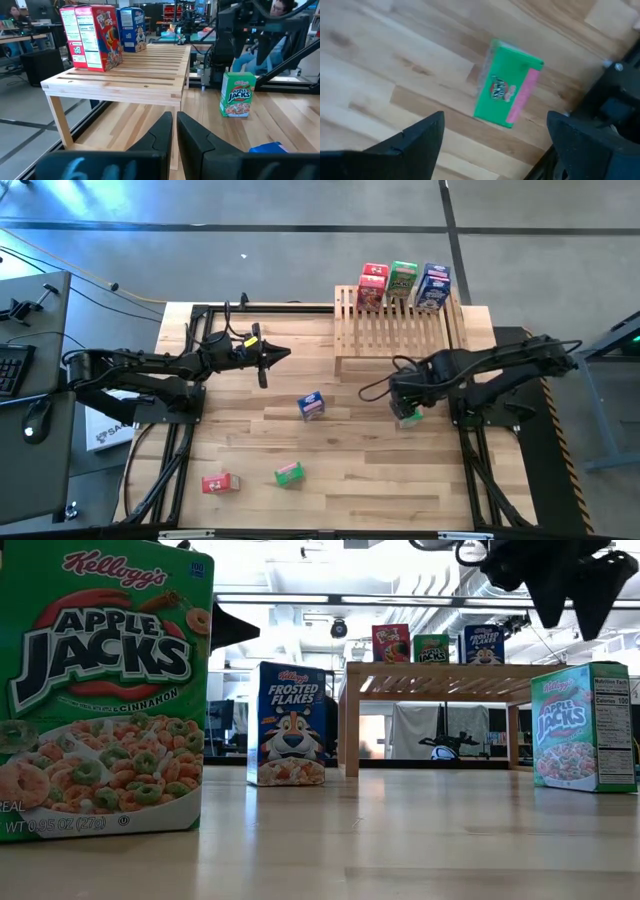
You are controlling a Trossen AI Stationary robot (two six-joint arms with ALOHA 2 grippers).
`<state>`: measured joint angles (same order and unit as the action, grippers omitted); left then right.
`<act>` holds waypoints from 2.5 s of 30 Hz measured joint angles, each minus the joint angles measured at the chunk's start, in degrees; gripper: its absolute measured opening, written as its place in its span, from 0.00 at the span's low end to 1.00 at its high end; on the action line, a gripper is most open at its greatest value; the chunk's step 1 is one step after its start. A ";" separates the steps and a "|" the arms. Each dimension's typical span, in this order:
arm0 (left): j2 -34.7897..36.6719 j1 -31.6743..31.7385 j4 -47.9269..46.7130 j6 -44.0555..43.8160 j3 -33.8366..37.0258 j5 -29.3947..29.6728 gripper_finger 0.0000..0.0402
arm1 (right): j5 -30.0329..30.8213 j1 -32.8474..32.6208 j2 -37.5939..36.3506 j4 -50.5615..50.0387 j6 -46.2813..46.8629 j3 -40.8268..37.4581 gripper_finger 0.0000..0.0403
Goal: Stack cereal on shelf
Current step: Put the right green cereal box on the shelf aligned with other green cereal box
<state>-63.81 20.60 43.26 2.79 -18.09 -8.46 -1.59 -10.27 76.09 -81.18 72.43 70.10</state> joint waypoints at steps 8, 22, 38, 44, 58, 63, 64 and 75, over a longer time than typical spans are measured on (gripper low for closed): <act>0.00 0.00 0.01 0.28 0.00 0.03 0.04 | 2.58 -2.27 0.02 1.94 7.26 -3.92 0.83; 0.00 0.00 -0.03 0.33 0.00 0.03 0.04 | 6.02 -4.47 0.02 13.69 15.97 -15.93 0.79; 0.00 0.00 -0.12 0.42 0.00 0.03 0.04 | 7.20 -4.47 0.02 17.89 11.19 -15.68 0.43; 0.00 0.00 -0.14 0.42 0.00 0.03 0.04 | 7.37 -4.33 0.02 14.34 2.21 -4.57 0.40; 0.00 -0.02 0.20 1.50 0.02 0.03 0.04 | 14.29 14.56 8.91 -5.53 -51.85 36.76 0.40; 0.01 -0.02 0.32 1.80 0.01 0.03 0.04 | 12.38 23.72 15.17 -8.55 -70.02 47.45 0.40; 0.02 -0.02 0.31 1.84 0.02 0.03 0.04 | 12.11 25.38 16.11 -9.21 -72.71 49.09 0.40; 0.02 -0.02 -0.12 1.92 0.02 -0.06 0.04 | 11.43 38.49 18.88 -8.88 -86.40 48.61 0.40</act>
<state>-63.79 20.58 43.13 4.71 -18.06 -8.51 9.85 28.21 94.98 -90.06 -13.97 118.71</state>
